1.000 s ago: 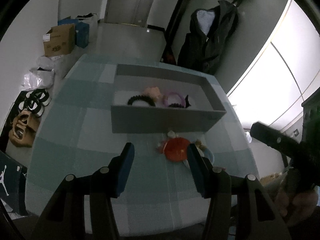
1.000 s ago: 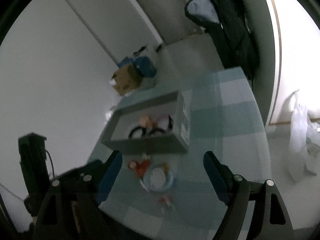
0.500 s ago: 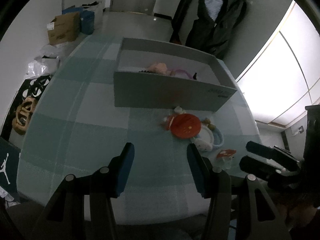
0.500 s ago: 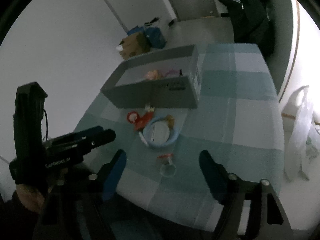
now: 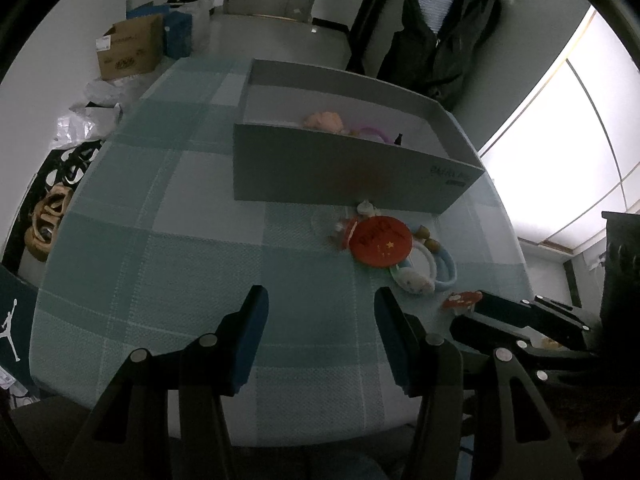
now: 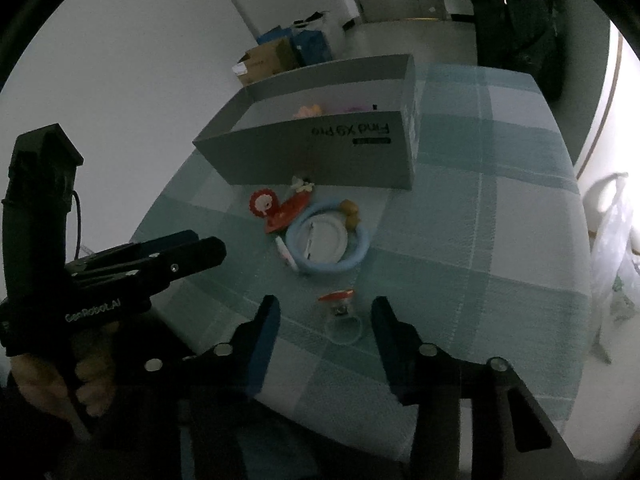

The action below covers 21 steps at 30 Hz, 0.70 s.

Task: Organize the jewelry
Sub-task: 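Grasp the red-lidded jar with the right tool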

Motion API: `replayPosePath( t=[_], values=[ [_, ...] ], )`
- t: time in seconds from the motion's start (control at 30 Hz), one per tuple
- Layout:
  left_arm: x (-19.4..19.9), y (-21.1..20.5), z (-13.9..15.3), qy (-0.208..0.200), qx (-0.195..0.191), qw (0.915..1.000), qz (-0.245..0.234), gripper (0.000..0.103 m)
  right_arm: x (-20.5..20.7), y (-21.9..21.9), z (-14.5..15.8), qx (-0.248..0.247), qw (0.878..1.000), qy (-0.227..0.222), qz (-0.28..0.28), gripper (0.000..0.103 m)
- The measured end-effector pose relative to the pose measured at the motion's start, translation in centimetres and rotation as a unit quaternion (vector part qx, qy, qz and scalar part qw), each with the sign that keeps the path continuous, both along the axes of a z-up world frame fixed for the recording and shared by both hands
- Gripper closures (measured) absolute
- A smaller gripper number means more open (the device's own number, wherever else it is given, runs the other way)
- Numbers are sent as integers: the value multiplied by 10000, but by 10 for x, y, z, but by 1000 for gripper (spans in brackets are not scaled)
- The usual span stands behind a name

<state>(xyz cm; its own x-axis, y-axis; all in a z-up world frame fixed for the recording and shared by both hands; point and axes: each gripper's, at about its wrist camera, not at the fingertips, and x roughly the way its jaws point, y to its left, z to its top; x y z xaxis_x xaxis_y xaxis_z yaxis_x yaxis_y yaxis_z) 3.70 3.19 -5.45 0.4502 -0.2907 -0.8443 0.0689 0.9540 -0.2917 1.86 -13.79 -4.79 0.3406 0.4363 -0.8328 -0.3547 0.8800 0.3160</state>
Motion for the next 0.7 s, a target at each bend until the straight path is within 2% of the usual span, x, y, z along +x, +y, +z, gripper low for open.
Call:
replayPosePath(
  t=[0.27,0.7],
  values=[
    [5,2,-3,71,-74,9999,86,53,4,5,-3,-130,9999,31,78,85],
    [9,4,-5,168,-216,9996,92,53,7,-3,1,-12,9999,42,-149,86]
  ],
)
